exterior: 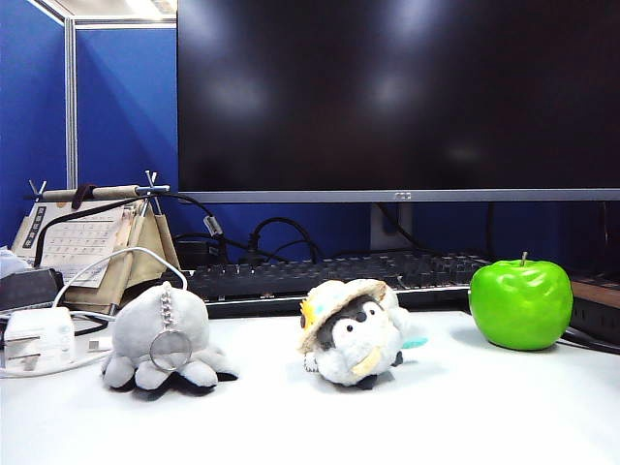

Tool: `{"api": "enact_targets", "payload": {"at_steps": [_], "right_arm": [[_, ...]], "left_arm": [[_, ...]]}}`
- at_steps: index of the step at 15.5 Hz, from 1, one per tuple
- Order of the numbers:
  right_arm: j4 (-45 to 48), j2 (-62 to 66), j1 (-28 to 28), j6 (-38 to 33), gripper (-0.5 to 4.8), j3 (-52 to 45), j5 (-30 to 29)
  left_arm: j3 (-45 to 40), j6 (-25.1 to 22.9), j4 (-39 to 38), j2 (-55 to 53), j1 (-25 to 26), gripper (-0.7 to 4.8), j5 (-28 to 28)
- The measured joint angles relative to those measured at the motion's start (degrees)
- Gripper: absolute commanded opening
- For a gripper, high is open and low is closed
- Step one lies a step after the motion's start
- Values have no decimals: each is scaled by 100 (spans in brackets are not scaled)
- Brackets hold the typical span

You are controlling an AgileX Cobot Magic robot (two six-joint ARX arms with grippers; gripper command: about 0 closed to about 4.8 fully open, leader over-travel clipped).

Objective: Place the tilting octopus upright.

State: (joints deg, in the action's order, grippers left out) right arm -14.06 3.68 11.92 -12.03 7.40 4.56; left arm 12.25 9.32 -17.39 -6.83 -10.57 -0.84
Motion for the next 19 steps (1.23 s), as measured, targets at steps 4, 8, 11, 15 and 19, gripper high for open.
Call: {"api": "enact_targets", "payload": {"at_steps": [4, 8, 11, 15, 19], "right_arm": [[-48, 0, 0, 0, -7, -20, 122], [-334, 0, 0, 0, -7, -22, 131], [-409, 0, 0, 0, -7, -22, 131], [-446, 0, 0, 0, -7, -22, 131], [-446, 0, 0, 0, -7, -22, 131]], "left_arm": [[-33, 0, 7, 0, 0, -3, 0], [-33, 42, -46, 0, 2, -3, -2], [-33, 42, -48, 0, 0, -3, -2], [-33, 42, -48, 0, 0, -3, -2], [-33, 42, -48, 37, 0, -3, -2]]}}
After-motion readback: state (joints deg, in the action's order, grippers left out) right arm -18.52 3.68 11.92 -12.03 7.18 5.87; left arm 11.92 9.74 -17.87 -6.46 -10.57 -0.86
